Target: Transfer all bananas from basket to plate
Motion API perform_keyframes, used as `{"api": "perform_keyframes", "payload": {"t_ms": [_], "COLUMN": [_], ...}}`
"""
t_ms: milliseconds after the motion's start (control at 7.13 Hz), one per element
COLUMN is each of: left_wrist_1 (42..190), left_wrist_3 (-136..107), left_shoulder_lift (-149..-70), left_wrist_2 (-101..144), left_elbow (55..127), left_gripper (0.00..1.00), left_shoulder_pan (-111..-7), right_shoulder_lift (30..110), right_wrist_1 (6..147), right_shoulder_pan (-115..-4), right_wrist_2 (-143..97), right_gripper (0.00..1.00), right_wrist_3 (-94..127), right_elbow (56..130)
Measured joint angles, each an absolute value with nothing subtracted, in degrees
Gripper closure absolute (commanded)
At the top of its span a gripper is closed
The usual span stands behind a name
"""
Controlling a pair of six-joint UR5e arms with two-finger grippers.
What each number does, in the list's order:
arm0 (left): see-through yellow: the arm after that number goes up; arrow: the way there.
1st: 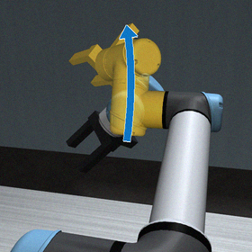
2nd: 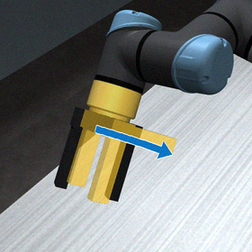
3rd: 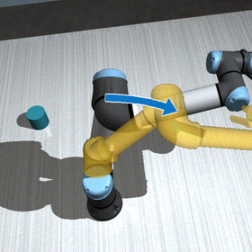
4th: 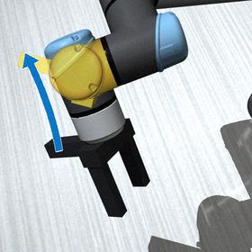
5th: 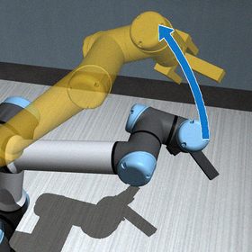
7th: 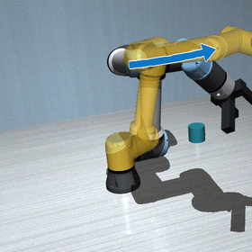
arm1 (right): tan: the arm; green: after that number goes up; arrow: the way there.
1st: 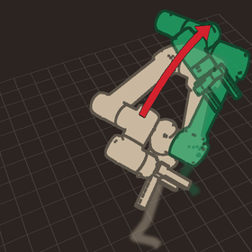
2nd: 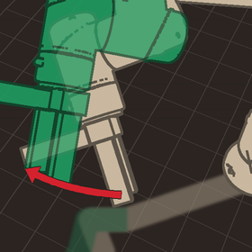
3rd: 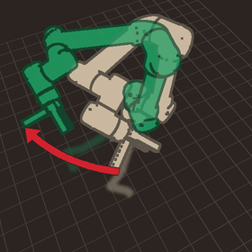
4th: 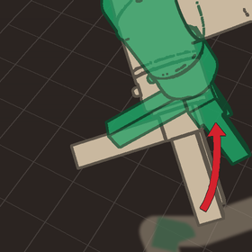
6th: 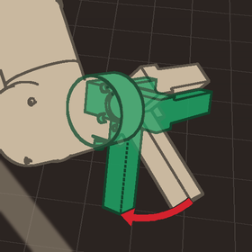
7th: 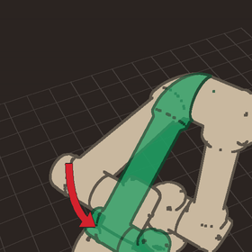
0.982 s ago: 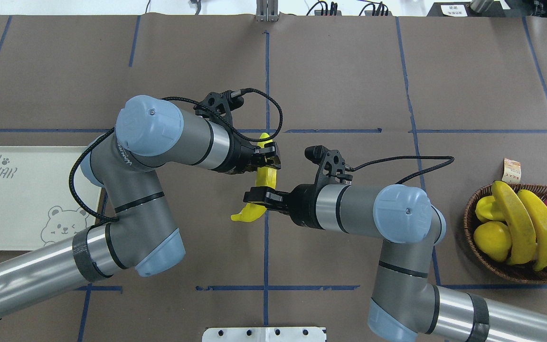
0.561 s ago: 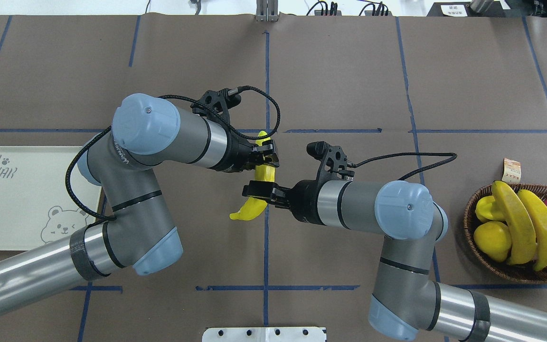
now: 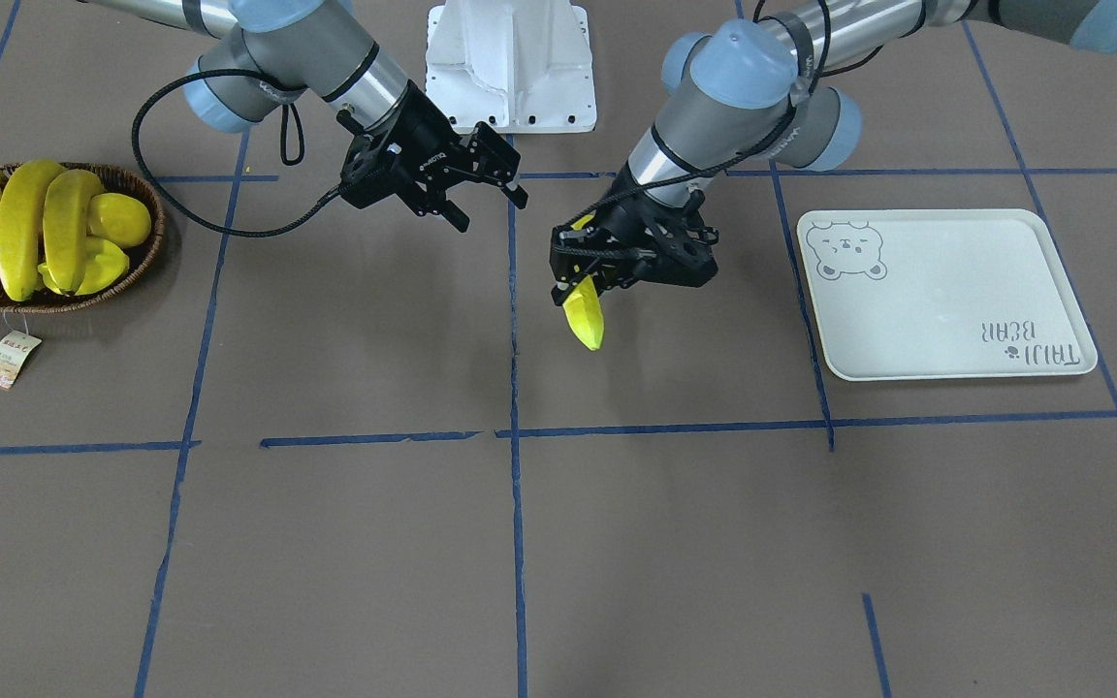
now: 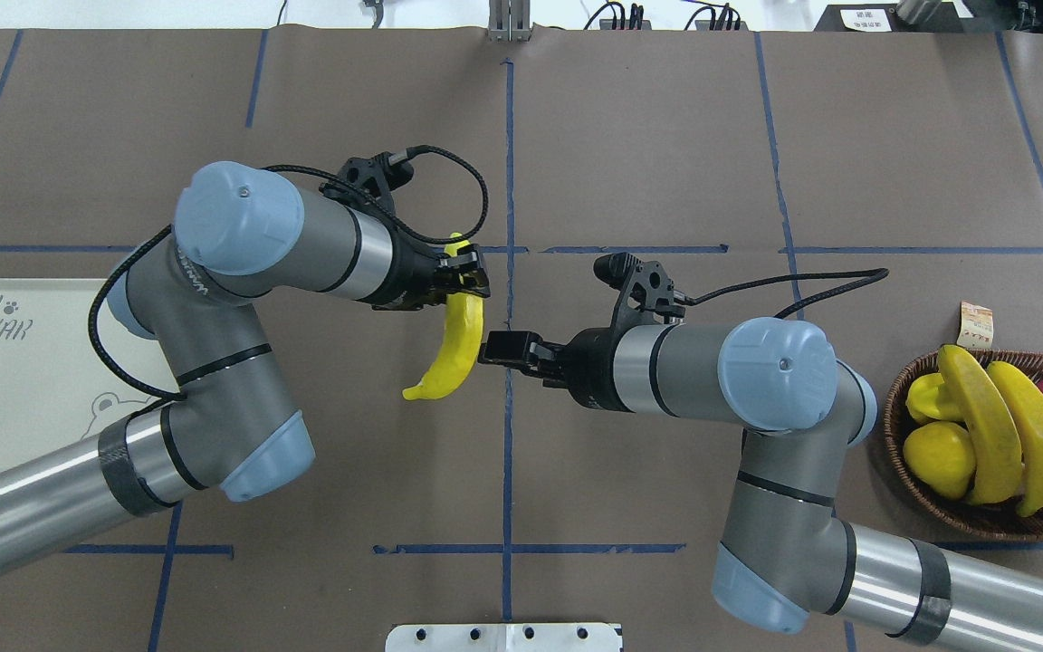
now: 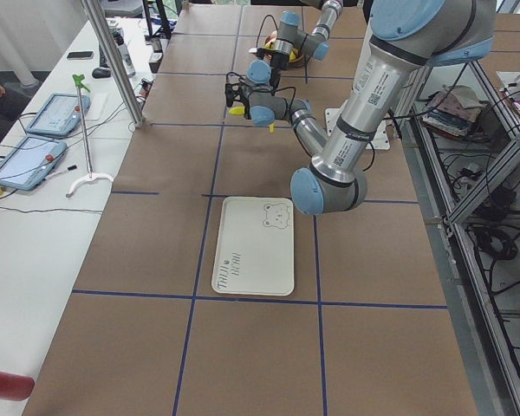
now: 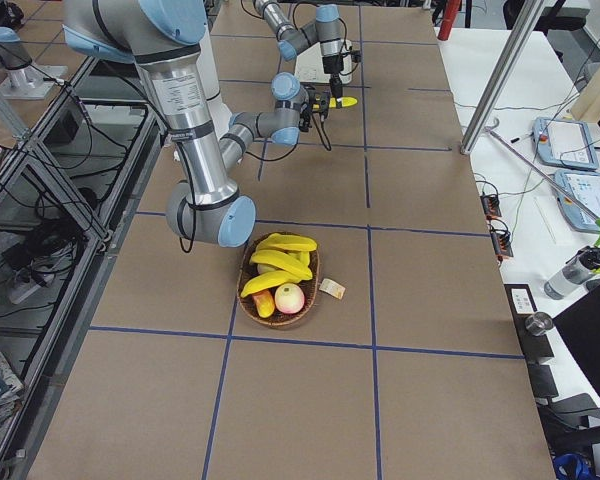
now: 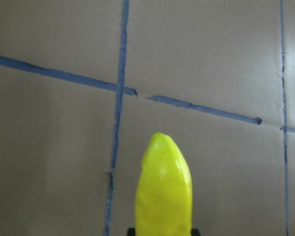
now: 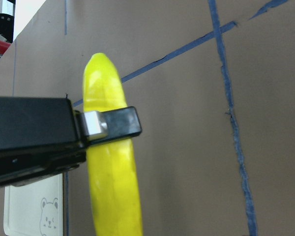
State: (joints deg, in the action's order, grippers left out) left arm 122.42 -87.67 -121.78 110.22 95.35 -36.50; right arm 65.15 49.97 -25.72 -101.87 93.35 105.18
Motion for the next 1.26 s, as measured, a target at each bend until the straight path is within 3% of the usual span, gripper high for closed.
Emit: {"api": "perform_keyframes", "payload": {"t_ms": [281, 842, 1263], "left_wrist_1": [115.3, 89.1, 85.6], "left_wrist_3": [-86.4, -69.3, -59.9], "left_shoulder_lift": [-117.4, -106.4, -96.4], "left_wrist_2": [110.4, 110.5, 111.0], "left_elbow": [100.2, 117.7, 120.9], "left_gripper": [1.00, 1.00, 1.00], "left_shoulder_pan": [-40.3, -43.5, -47.7], "right_shoulder_lift": [66.3, 69.2, 79.1], "right_wrist_1": [63.9, 97.3, 103.2], "right_shoulder_pan": [-28.9, -34.3, -43.9], "right_wrist_2": [-105.8, -110.8, -115.7], "right_gripper": [0.00, 0.00, 0.00], "right_wrist_3": [93.1, 76.6, 56.6], "right_elbow": [111.5, 124.4, 128.3]}}
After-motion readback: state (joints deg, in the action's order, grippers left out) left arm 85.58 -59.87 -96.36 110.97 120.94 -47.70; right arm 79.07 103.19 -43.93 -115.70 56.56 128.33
